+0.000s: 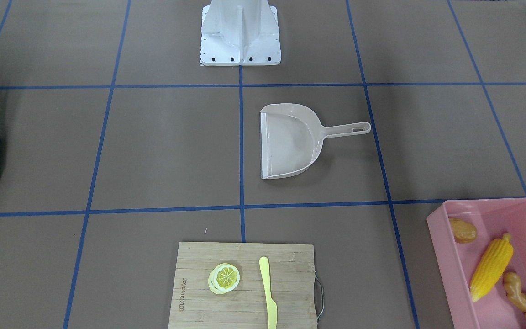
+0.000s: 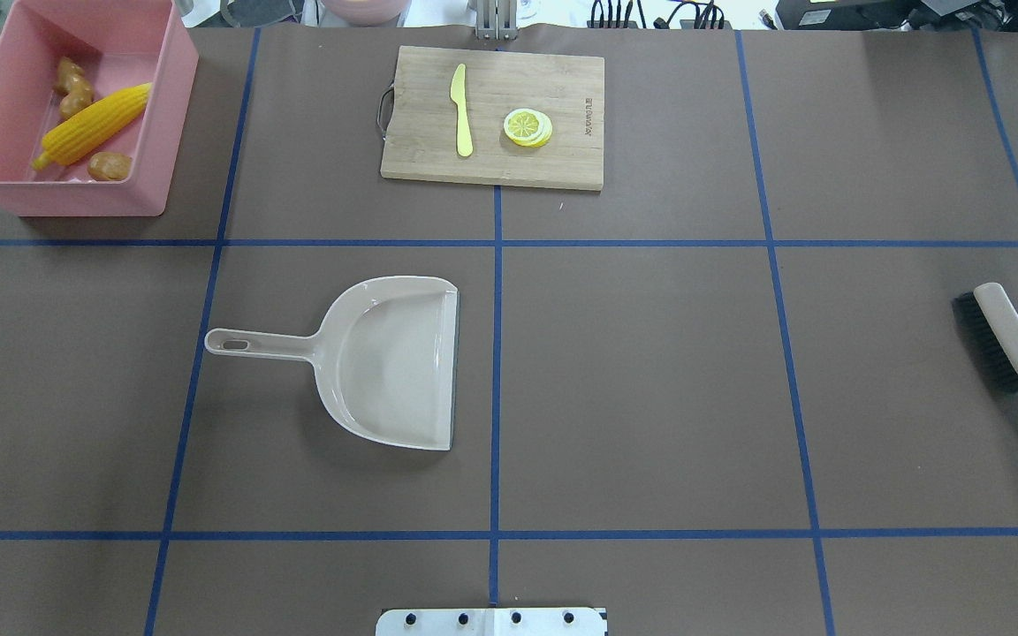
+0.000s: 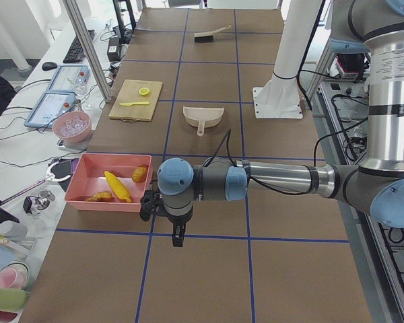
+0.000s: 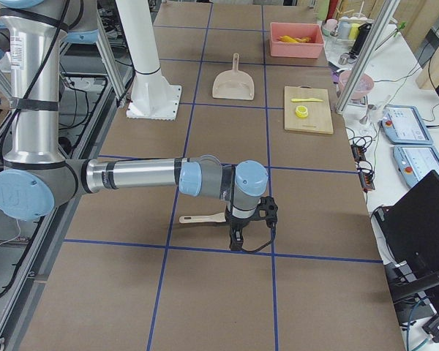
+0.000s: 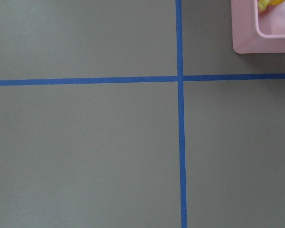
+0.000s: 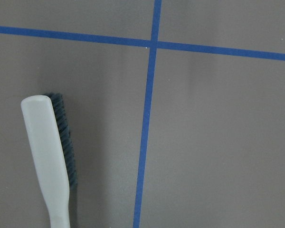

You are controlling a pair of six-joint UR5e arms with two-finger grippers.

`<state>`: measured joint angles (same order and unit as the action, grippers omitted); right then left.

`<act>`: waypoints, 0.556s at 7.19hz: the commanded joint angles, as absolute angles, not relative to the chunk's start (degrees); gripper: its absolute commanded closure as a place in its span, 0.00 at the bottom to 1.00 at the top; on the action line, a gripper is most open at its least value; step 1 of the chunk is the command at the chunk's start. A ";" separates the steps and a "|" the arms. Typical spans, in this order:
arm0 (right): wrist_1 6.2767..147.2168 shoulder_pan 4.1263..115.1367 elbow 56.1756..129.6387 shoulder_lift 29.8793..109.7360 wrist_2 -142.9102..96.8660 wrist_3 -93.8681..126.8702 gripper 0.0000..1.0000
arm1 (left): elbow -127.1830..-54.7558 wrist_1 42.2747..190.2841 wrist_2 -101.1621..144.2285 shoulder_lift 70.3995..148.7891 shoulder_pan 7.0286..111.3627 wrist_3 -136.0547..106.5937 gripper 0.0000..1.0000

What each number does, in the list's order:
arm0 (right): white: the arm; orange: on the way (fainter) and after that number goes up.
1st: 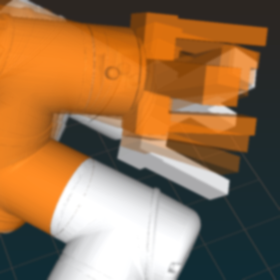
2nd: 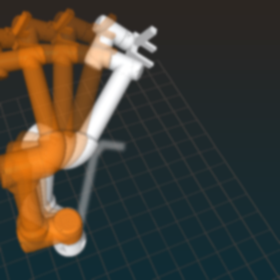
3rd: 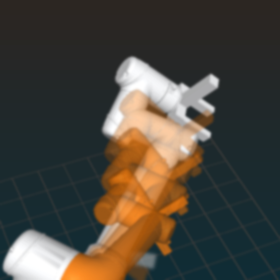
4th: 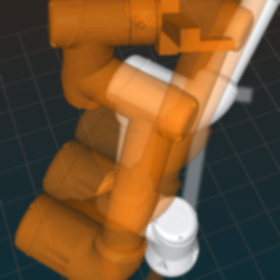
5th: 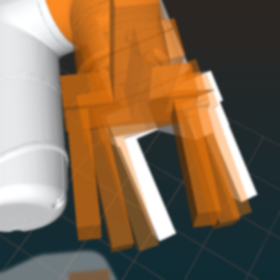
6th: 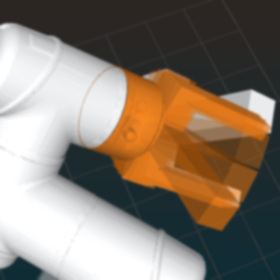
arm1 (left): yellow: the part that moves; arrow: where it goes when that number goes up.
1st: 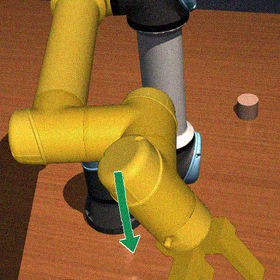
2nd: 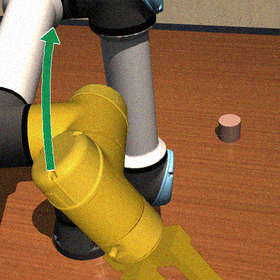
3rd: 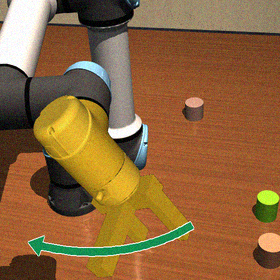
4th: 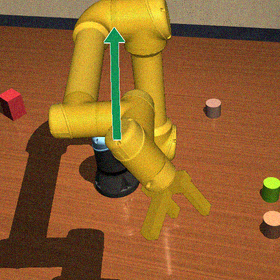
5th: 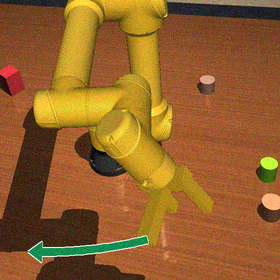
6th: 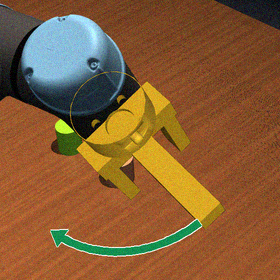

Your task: Sweep and dump trash into bin

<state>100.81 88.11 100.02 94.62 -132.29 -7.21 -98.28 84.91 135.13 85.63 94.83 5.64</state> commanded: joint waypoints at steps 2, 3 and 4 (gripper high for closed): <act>100.81 88.07 99.76 94.66 -132.36 -7.21 0.00 | -98.44 84.90 135.26 85.69 94.75 5.54 0.02; 100.81 88.07 99.84 94.57 -132.80 -7.21 0.00 | -98.44 84.99 135.26 85.69 94.75 5.45 0.02; 100.81 88.07 99.67 94.57 -133.93 -7.21 0.00 | -98.79 84.99 135.26 85.78 94.75 5.28 0.02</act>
